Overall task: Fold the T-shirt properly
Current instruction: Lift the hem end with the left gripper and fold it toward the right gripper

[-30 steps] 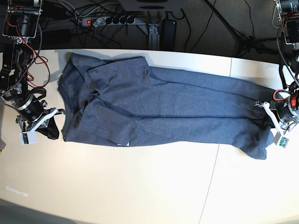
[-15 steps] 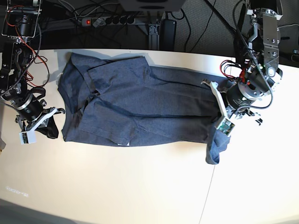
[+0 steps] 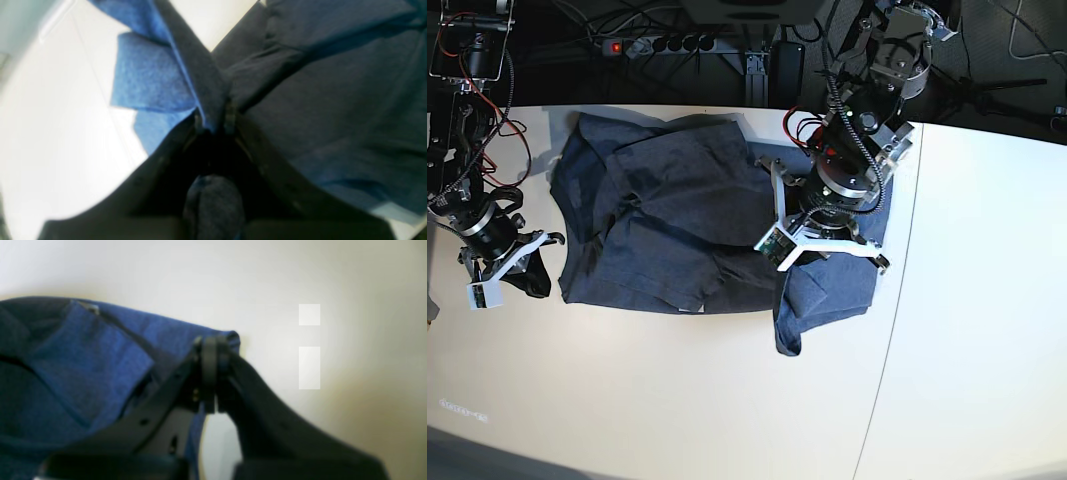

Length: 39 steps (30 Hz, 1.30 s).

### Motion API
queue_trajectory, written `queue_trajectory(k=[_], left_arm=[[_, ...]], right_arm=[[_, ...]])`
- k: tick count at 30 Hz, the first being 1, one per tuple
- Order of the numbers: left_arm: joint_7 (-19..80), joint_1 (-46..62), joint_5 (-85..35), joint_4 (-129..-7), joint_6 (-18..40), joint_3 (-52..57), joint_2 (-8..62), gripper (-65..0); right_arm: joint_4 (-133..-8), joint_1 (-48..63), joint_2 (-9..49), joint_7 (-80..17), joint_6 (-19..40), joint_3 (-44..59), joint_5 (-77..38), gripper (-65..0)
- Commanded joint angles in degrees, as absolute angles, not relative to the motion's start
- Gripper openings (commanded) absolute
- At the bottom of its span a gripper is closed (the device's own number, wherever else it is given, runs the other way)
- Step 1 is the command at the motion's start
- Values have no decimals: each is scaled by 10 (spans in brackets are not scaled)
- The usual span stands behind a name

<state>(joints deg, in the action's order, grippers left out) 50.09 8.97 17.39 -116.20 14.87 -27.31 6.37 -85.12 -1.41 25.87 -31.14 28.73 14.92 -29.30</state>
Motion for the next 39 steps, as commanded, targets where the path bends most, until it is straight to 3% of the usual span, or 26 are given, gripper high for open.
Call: queue_trajectory(k=[1, 15, 32, 36, 39], left_arm=[[487, 79, 193, -1164, 124, -288, 60, -650], [527, 30, 369, -1011, 37, -451, 16, -650], [540, 30, 355, -1003, 30, -465, -41, -644], [540, 30, 353, -1003, 29, -465, -41, -439], [540, 30, 340, -1003, 22, -465, -48, -393]], right_arm=[[-861, -22, 270, -298, 330, 154, -307, -650], [-861, -24, 307, -296, 330, 154, -342, -650], [-861, -25, 325, -296, 330, 154, -352, -650], [-861, -25, 325, -296, 330, 154, -352, -650], [-861, -25, 325, -296, 330, 154, -352, -650]])
